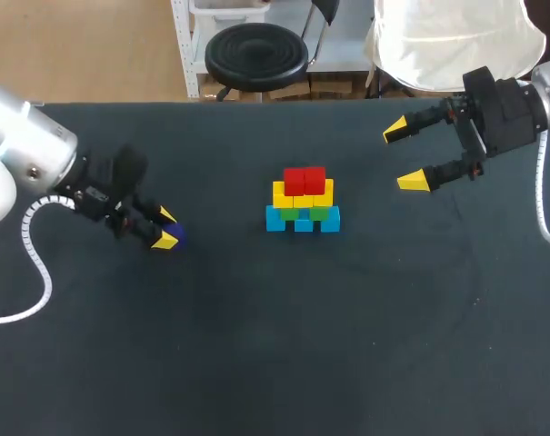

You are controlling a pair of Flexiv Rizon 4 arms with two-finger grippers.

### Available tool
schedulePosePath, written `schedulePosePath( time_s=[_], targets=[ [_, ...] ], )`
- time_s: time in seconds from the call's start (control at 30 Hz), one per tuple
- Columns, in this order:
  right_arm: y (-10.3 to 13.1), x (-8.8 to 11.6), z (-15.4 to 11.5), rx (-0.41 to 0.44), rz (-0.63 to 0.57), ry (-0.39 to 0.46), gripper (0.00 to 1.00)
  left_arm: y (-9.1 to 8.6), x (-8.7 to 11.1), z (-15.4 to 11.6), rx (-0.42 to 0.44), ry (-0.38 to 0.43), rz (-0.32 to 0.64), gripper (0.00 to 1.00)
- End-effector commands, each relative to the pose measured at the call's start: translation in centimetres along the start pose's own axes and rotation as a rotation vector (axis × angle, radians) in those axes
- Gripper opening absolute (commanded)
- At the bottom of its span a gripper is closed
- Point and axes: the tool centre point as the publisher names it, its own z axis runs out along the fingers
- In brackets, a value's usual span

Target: Place the blue cubes, place green cubes on the blue cubes, place the yellow cubes on the green cubes, then place the red cubes on the yellow cubes, and place purple cube on the red cubes.

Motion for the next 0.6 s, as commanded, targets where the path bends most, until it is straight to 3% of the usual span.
schedulePosePath(
  time_s=[0.03,0.1,0.17,0.4,0.6],
  targets=[
    [0.1,0.0,0.0,0.002,-0.001,-0.001,1.0,0.1,-0.1,0.3,-0.001,0.0,0.0,0.36],
    [0.1,0.0,0.0,0.002,-0.001,-0.001,1.0,0.1,0.0,0.4,-0.002,-0.001,-0.001,0.22],
    [0.1,0.0,0.0,0.002,-0.001,-0.001,1.0,0.2,0.0,0.5,0.0,-0.009,-0.005,0.01],
    [0.1,0.0,0.0,0.002,-0.001,-0.001,1.0,0.5,-0.2,0.4,0.015,-0.017,-0.018,0.0],
    [0.1,0.0,0.0,0.002,-0.001,-0.001,1.0,0.4,-1.6,-0.4,0.003,-0.004,-0.028,0.0]
  ],
)
